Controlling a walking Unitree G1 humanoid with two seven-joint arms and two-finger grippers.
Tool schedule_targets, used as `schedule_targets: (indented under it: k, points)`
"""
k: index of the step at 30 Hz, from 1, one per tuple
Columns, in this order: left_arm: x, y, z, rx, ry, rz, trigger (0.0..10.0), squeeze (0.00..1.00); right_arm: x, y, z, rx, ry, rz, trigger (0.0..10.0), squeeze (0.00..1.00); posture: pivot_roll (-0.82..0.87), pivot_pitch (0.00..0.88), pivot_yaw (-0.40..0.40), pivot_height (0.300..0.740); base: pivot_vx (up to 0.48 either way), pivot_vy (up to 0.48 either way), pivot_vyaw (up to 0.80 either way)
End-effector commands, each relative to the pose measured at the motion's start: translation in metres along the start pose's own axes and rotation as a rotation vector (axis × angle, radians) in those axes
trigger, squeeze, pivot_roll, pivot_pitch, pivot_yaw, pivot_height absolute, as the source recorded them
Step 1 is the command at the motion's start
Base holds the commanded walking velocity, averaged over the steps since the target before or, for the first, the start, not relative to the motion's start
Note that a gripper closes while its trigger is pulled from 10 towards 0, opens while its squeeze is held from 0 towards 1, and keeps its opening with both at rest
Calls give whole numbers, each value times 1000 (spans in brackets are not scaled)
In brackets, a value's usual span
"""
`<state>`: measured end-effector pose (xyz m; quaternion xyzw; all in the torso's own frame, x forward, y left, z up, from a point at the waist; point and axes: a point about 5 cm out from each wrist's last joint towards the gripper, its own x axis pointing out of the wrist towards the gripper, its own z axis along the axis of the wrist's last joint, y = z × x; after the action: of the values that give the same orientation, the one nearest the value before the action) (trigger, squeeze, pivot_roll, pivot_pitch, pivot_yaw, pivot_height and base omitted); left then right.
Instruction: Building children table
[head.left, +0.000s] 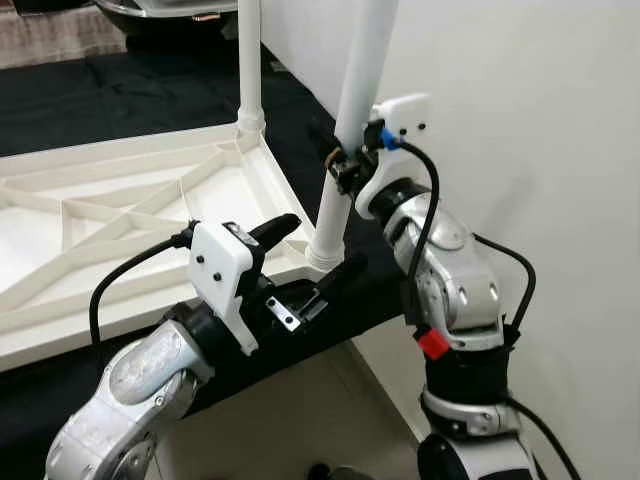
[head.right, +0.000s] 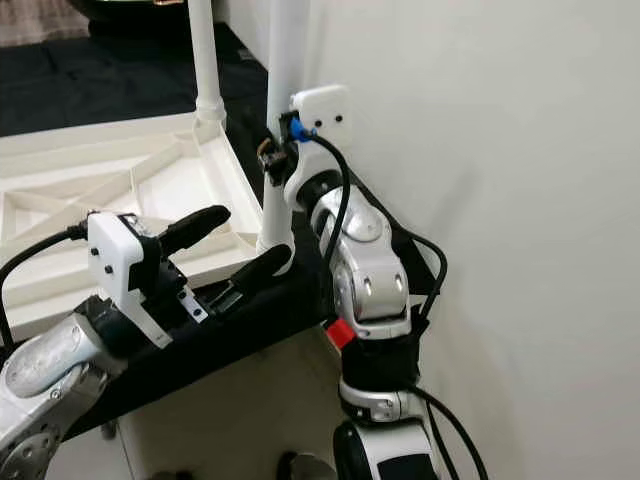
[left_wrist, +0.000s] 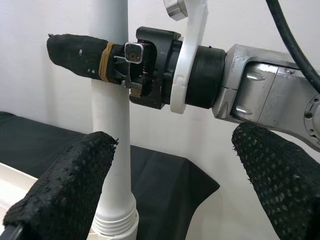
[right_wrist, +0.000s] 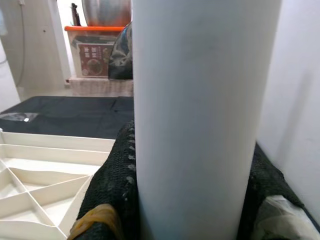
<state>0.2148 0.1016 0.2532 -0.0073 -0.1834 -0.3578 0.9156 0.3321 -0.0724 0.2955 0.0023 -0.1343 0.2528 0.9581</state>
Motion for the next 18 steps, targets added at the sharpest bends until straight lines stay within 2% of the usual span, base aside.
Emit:
schedule_targets:
  k: [1,3,4,6,7,8,9,10,11,13,14,16,17,18]
  points:
    - [-1,0,0,11,0,-4,10000,0,0,0,-40,57,211,6,10000,0,30,209,-117,740,0,0,0]
    - [-1,0,0,13,2,-5,10000,0,3,4,-33,63,188,36,10000,0,32,213,-111,740,0,0,0]
    - [-1,0,0,13,5,-6,10000,0,5,2,-28,69,158,81,10000,1000,32,213,-111,740,0,0,0]
    - [-1,0,0,11,6,-7,10000,0,6,-1,-25,72,140,129,10000,1000,34,218,-112,740,0,0,0]
    - [-2,0,0,12,10,-6,10000,0,5,-5,-18,67,109,211,10000,1000,35,224,-111,740,0,0,0]
    - [-2,0,0,12,10,-6,10000,0,5,-5,-18,67,109,211,10000,1000,35,224,-111,740,0,0,0]
    - [-2,0,-1,9,13,-4,10000,0,5,-16,-10,54,69,262,10000,910,35,231,-111,740,0,0,0]
    - [-2,0,-1,9,13,-4,10000,0,5,-16,-10,54,69,262,10000,910,35,231,-111,740,0,0,0]
    - [-4,0,-1,8,18,-2,10000,0,5,-29,-2,53,49,326,10000,667,36,237,-113,740,0,0,0]
    - [-6,0,-3,6,31,0,10000,0,0,-54,11,36,22,436,10000,655,38,244,-114,740,0,0,0]
    - [-8,-1,-3,2,34,1,10000,0,-3,-63,17,32,10,494,10000,290,41,246,-115,740,0,0,0]
    - [-9,-2,-3,-1,36,2,10000,0,-5,-67,21,28,0,526,10000,290,41,246,-115,740,0,0,0]
    - [-10,-2,-4,0,42,2,10000,0,-8,-73,26,47,-2,586,10000,0,43,251,-118,740,0,0,0]
    - [-12,-3,-4,1,45,3,10000,0,-10,-78,29,47,-5,617,10000,0,45,252,-119,740,0,0,0]
